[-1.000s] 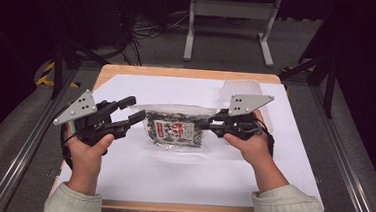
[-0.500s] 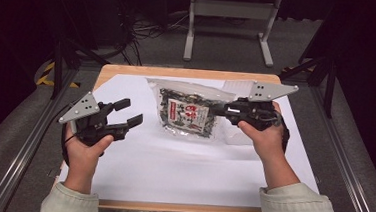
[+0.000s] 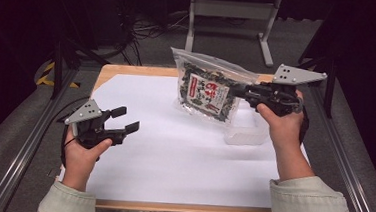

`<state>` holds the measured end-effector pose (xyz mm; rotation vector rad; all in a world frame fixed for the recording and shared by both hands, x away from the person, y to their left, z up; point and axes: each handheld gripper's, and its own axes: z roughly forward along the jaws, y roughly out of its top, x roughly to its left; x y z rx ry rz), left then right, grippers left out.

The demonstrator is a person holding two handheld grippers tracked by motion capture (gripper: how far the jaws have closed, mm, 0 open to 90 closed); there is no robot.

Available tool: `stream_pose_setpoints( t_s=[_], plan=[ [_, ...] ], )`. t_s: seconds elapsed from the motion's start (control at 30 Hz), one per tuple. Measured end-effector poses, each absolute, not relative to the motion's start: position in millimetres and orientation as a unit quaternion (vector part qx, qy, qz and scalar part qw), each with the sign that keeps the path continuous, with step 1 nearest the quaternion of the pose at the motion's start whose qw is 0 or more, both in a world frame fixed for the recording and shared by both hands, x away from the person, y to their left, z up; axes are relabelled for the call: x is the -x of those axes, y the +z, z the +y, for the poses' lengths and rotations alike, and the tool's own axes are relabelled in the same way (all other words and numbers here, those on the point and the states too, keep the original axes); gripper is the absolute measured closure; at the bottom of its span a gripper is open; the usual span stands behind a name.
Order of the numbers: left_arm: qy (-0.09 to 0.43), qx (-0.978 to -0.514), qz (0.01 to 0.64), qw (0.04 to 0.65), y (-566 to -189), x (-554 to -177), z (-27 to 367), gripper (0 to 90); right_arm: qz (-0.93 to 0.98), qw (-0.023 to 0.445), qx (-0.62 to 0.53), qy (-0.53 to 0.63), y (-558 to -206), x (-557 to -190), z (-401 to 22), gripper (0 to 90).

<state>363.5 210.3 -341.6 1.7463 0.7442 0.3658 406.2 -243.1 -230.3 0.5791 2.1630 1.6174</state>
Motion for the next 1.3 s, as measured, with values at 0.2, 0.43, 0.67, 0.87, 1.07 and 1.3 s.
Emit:
stream_pose_setpoints(
  t_s=[0.2,0.43,0.67,0.87,1.07,1.3],
  plan=[
    [0.153,-0.747,0.331,0.556,-358,-369,216,25.4,0.751,0.204,-0.236,0.582,-226,-415,-263,78.6],
    [0.132,-0.758,0.334,0.545,-375,-376,215,24.8,0.737,0.231,-0.264,0.577,-223,-422,-284,78.7],
    [0.145,-0.764,0.332,0.533,-381,-378,215,25.0,0.732,0.249,-0.282,0.568,-224,-427,-296,78.7],
    [0.153,-0.773,0.326,0.523,-388,-381,217,25.5,0.727,0.265,-0.298,0.559,-224,-430,-306,78.6],
    [0.136,-0.776,0.325,0.524,-394,-383,219,26.1,0.718,0.274,-0.315,0.557,-229,-431,-316,78.7],
    [0.135,-0.781,0.326,0.516,-398,-386,221,28.6,0.709,0.287,-0.332,0.552,-233,-433,-327,78.6]
  ],
)
